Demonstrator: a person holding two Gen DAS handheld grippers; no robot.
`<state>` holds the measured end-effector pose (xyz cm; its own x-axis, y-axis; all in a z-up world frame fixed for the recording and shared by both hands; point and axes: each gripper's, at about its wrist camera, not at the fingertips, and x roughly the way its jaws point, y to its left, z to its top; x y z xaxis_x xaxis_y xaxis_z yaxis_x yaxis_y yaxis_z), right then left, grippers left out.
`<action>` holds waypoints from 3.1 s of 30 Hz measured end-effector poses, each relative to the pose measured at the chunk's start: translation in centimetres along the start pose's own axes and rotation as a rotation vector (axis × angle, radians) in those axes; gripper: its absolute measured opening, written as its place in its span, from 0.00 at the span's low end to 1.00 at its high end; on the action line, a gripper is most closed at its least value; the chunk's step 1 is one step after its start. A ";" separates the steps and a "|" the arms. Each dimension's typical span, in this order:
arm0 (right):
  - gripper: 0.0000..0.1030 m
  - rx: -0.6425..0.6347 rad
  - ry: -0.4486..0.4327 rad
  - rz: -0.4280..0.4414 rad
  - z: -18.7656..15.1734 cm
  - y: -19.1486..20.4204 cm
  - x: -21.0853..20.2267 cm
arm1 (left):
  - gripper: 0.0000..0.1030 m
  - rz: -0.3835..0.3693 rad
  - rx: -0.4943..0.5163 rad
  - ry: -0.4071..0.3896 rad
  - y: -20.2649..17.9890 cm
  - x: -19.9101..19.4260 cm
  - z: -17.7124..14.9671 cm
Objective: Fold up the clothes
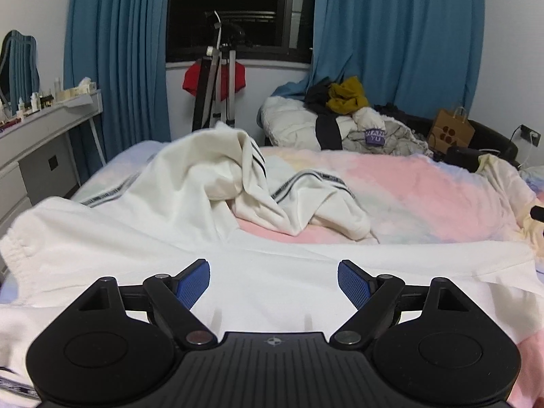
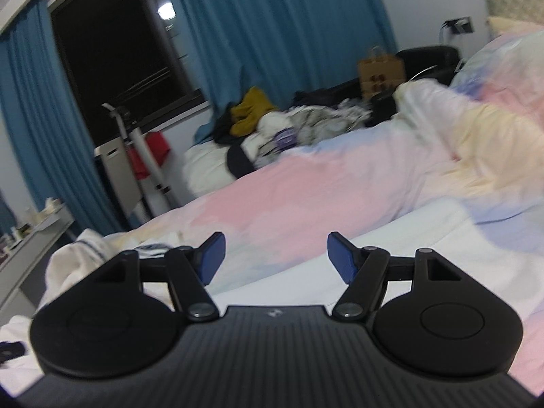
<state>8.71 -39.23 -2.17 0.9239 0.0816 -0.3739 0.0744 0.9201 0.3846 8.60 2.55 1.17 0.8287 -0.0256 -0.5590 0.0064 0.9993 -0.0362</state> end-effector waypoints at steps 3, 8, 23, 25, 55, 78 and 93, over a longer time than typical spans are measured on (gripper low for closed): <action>0.68 -0.015 0.057 0.057 -1.1 1.8 2.1 | 0.82 -0.003 -0.008 0.017 0.3 2.3 -0.8; 0.68 -0.064 0.179 0.166 -3.2 5.7 7.9 | 0.82 -0.042 -0.039 0.030 1.5 5.2 -1.9; 0.40 -0.270 0.369 0.150 -7.0 18.0 29.0 | 0.85 -0.158 -0.169 0.047 4.6 13.3 -4.5; 0.20 -0.417 0.367 0.115 -6.8 20.2 29.0 | 0.85 -0.166 -0.155 0.032 4.3 13.5 -4.6; 0.17 -0.404 0.154 -0.369 7.4 -3.8 22.6 | 0.85 -0.237 -0.181 -0.024 4.7 13.8 -4.2; 0.60 0.851 0.204 -0.004 1.0 -14.8 23.0 | 0.86 -0.235 -0.275 -0.012 4.1 11.8 -6.0; 0.13 0.554 -0.284 0.258 7.4 -14.1 22.8 | 0.87 -0.187 -0.301 -0.015 3.7 12.8 -5.9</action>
<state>31.48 -53.13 -9.90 0.9950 0.0993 -0.0044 -0.0508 0.5461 0.8361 15.94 5.74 -10.99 0.8368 -0.2049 -0.5078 -0.0043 0.9249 -0.3802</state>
